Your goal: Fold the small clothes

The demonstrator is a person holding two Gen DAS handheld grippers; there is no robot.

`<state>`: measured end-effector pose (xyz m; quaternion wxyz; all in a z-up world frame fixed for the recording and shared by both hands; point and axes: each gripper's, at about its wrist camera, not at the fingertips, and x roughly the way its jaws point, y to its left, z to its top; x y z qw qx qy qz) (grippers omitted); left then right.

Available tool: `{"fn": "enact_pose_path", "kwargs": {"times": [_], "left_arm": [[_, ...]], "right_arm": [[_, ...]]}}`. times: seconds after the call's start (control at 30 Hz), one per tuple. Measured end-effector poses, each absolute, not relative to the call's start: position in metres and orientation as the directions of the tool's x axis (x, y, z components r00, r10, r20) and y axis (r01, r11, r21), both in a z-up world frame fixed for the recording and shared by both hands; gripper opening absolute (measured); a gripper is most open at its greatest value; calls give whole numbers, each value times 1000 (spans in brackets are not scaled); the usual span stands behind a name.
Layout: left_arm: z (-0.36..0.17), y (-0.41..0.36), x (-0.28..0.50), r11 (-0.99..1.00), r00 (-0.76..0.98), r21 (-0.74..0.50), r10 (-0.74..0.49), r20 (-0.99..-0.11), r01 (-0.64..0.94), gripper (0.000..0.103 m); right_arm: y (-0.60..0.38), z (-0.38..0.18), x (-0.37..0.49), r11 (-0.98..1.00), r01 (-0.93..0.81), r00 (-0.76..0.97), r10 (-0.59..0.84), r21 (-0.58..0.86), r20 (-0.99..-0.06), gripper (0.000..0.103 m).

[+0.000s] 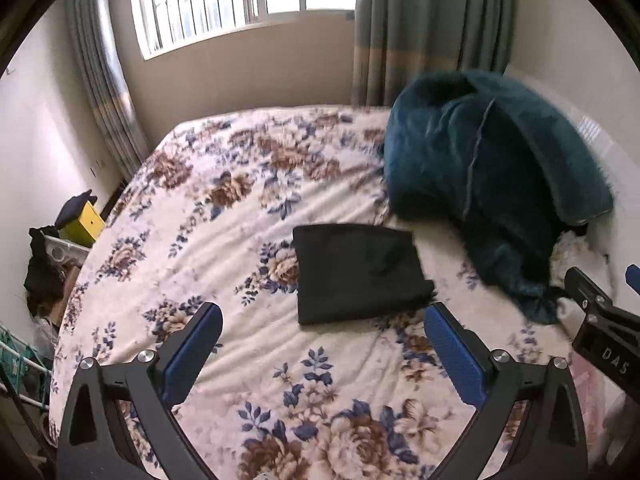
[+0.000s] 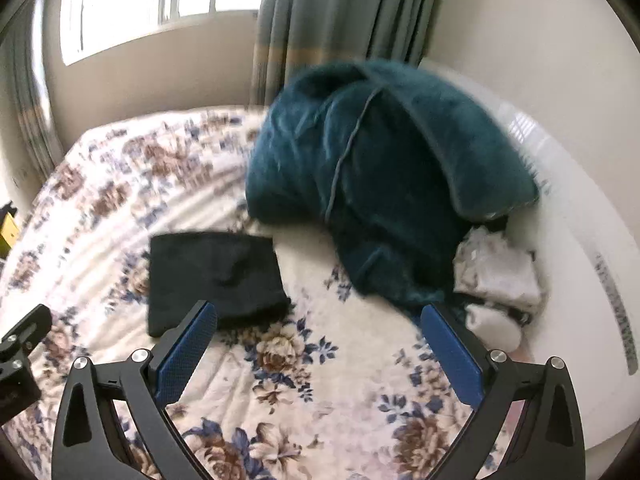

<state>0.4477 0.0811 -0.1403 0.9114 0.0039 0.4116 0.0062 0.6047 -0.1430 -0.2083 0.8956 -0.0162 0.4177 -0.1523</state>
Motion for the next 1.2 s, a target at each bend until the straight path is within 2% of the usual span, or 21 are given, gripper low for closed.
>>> {"fn": "enact_pose_path", "kwargs": {"times": [0.27,0.53,0.83,1.2], "left_arm": [[-60,75,359,1000,734,-3,1,-679,-4,103],[-25,75,297,1000,769,-14,-15,-639,8,103],[-15,79,264,1000,782,-22,-14,-623,1,103],[-7,84,242,1000,801,-27,-4,-599,-15,103]], "right_arm": [[-132,-87,496,962,244,701,-263,-124,-663,103],[-125,-19,411,968,223,756,-246,-116,-607,103],[-113,13,354,974,199,782,-226,-110,-580,103],[-110,23,335,977,190,796,-212,-99,-567,103]]}}
